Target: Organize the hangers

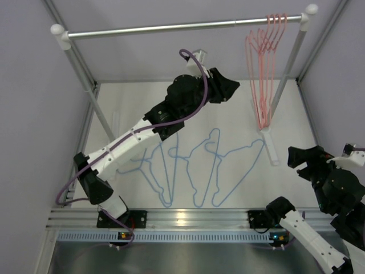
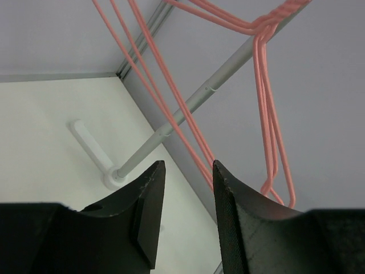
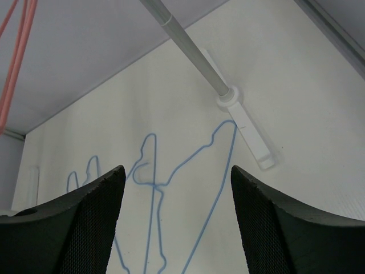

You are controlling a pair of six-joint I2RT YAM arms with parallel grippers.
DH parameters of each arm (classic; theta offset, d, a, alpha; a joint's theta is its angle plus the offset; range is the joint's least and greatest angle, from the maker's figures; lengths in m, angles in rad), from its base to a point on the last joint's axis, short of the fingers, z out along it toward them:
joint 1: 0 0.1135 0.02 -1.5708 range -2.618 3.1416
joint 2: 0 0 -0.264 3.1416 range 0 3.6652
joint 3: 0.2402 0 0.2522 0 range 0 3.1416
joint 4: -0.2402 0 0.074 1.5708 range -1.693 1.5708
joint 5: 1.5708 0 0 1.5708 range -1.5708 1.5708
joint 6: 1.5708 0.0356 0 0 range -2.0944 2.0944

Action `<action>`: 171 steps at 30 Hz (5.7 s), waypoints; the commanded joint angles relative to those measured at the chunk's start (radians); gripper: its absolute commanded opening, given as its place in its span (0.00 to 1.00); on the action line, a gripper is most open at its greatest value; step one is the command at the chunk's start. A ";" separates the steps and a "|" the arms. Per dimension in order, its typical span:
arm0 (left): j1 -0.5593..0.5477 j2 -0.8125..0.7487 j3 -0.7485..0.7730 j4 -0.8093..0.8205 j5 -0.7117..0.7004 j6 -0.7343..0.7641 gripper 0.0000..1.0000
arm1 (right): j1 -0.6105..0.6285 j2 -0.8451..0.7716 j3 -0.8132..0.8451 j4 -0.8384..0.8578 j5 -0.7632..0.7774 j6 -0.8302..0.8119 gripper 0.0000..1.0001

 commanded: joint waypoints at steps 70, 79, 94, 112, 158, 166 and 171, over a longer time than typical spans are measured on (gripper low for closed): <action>-0.220 0.309 -0.505 -0.036 -0.252 0.066 0.42 | 0.016 0.160 -0.395 0.332 -0.231 0.120 0.69; -0.220 0.353 -0.494 -0.068 -0.275 0.089 0.39 | 0.016 0.151 -0.401 0.329 -0.235 0.118 0.69; -0.218 0.370 -0.553 -0.074 -0.274 0.115 0.00 | 0.016 0.134 -0.404 0.315 -0.231 0.123 0.69; -0.220 -0.032 -0.744 -0.076 -0.298 0.117 0.00 | 0.016 0.210 -0.464 0.407 -0.332 0.146 0.66; -0.250 -0.176 -0.864 -0.025 -0.249 0.106 0.00 | 0.082 0.792 -0.705 1.341 -0.456 0.606 0.67; -0.272 -0.156 -0.850 -0.024 -0.249 0.100 0.00 | 0.082 0.948 -0.687 1.486 -0.472 0.666 0.66; -0.280 -0.159 -0.858 -0.024 -0.261 0.100 0.00 | 0.082 1.005 -0.679 1.544 -0.495 0.692 0.39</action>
